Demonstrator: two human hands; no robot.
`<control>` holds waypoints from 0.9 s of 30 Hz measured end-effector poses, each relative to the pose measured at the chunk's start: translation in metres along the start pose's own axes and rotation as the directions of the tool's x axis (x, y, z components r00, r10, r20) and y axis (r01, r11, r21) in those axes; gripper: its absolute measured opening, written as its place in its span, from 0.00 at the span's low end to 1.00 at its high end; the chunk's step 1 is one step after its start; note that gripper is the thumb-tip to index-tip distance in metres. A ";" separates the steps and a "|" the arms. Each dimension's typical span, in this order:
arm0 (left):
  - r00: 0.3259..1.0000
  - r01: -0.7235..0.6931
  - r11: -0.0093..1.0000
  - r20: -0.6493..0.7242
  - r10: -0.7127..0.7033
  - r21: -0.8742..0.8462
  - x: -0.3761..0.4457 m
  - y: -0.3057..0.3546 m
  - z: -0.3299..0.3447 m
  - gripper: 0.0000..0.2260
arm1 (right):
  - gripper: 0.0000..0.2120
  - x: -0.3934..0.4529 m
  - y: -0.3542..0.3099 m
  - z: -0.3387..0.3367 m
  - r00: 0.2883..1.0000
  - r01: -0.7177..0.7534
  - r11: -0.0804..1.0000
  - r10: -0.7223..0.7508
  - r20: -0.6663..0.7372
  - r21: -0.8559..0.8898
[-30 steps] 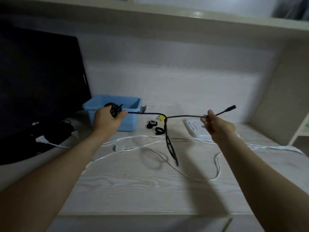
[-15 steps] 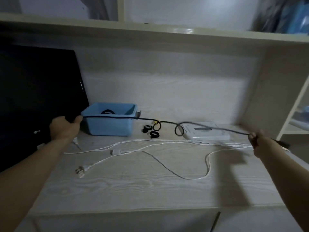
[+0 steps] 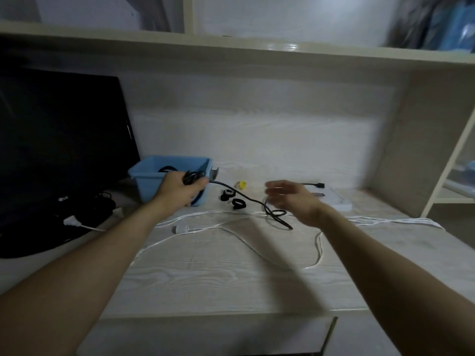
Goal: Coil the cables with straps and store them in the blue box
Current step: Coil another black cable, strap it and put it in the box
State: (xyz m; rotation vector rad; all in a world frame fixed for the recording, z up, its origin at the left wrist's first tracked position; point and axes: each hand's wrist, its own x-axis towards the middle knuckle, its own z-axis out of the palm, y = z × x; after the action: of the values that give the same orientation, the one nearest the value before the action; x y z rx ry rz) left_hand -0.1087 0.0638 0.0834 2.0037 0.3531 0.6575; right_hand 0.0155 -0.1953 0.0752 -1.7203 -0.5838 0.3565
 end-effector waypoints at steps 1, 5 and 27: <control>0.998 -0.011 0.999 0.056 0.014 -0.048 -0.002 0.006 0.007 0.14 | 0.18 -0.001 -0.007 0.019 0.996 0.051 0.990 -0.040 0.081 -0.134; 0.996 -0.048 0.987 0.072 0.059 -0.152 -0.003 0.029 0.019 0.16 | 0.11 0.004 -0.025 0.063 0.977 0.205 0.928 -0.176 0.119 -0.311; 0.717 0.229 0.851 -0.510 -0.475 -0.472 0.040 -0.024 -0.009 0.21 | 0.12 0.006 -0.023 -0.167 0.727 -0.369 0.717 -0.174 -0.664 -0.592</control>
State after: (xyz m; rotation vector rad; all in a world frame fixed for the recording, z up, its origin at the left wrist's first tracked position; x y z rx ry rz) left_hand -0.0812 0.1023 0.0781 1.2472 0.9145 1.0291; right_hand 0.1047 -0.3243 0.1367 -2.4362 -0.0265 -0.5243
